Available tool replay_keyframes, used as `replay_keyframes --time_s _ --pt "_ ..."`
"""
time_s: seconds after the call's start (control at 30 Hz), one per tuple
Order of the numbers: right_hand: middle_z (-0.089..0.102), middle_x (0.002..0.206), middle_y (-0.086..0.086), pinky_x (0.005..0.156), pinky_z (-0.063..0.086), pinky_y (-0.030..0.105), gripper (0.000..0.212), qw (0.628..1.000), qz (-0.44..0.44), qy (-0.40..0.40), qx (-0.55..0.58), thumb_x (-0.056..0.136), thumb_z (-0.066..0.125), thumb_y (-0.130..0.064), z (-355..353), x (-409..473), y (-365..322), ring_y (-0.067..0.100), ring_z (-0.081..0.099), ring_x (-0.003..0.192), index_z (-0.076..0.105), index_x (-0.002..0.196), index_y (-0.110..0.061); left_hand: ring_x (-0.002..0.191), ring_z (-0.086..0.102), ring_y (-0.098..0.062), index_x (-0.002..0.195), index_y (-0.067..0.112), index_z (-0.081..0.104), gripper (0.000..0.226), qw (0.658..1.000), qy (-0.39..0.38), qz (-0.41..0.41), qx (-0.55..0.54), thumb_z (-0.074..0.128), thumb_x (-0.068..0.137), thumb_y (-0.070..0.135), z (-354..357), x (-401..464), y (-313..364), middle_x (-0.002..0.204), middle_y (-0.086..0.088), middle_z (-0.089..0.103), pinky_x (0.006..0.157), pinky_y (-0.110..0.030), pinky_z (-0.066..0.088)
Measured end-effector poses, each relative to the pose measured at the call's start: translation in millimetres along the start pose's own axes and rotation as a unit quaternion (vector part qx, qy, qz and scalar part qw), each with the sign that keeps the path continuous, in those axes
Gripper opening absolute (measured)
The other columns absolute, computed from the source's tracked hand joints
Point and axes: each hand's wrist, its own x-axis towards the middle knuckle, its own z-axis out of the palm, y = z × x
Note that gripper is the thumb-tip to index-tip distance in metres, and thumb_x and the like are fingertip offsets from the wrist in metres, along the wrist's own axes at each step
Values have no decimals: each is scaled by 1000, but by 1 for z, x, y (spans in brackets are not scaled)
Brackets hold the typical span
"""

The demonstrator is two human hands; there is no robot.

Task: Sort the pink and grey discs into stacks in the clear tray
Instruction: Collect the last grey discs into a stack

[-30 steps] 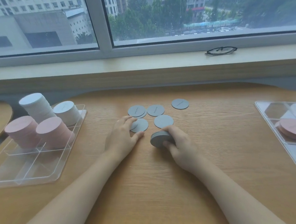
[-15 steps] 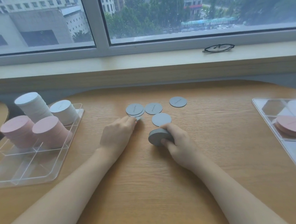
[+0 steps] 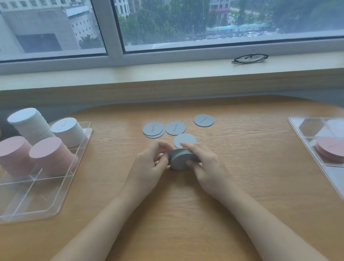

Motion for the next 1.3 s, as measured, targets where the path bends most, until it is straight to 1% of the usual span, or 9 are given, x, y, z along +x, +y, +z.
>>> replay_keyframes --time_s 0.23,0.37,0.5,0.6,0.73,0.8,0.97,1.1,1.3 --pt "57 135 1 105 36 19 53 1000 -5 -7 -21 95 58 -7 2 -1 1 11 51 123 46 145 -18 121 58 -2 133 30 50 33 994 -99 -1 -34 54 101 29 10 -14 -2 124 20 63 100 -17 43" --pt "48 137 4 108 35 29 72 994 -34 -94 -53 93 57 -25 5 1 2 17 44 127 22 156 -23 115 55 3 130 32 47 39 997 -64 18 43 57 100 9 12 -14 -4 122 17 61 98 -15 41" --pt "51 135 -4 111 30 25 61 999 -11 -46 12 91 48 -27 -1 9 8 8 43 129 37 150 -19 109 59 -5 124 30 51 36 998 -30 1 56 56 98 5 4 -13 -8 117 13 64 94 -22 46" --pt "42 150 -1 118 26 35 55 996 9 -19 -90 98 51 -25 1 22 17 15 34 141 36 150 -15 107 59 -4 122 33 52 35 998 -12 -21 59 56 99 7 -7 -12 -13 114 16 64 91 -22 46" --pt "18 163 -3 123 9 36 65 962 38 -100 -251 100 46 -44 10 36 22 16 13 150 22 156 -22 101 58 5 113 38 51 37 999 -2 -39 37 58 98 5 -14 -9 -15 109 20 64 85 -13 43" --pt "22 162 -3 122 9 35 61 956 49 -97 -273 100 43 -49 13 40 23 15 16 149 29 153 -23 101 59 4 113 37 52 36 999 -1 -42 33 58 97 5 -14 -9 -15 108 20 65 84 -13 43" --pt "54 125 -3 100 37 37 40 954 -4 -27 -299 94 54 -50 11 36 25 20 45 124 61 123 -23 99 61 3 110 38 54 36 999 2 -52 13 59 96 4 -14 -7 -15 104 21 67 82 -11 43" --pt "61 95 -2 76 48 37 44 954 -36 21 -297 97 34 -48 11 37 23 23 57 96 67 96 -19 101 63 -1 111 36 55 36 999 3 -51 9 59 96 3 -12 -7 -16 107 18 68 85 -13 44" --pt "46 61 -9 57 33 25 35 994 49 95 26 104 48 -24 -6 33 16 5 43 56 49 69 -16 108 60 0 123 32 55 39 999 -15 -31 33 57 98 3 -10 -6 -16 114 18 67 90 -12 42"
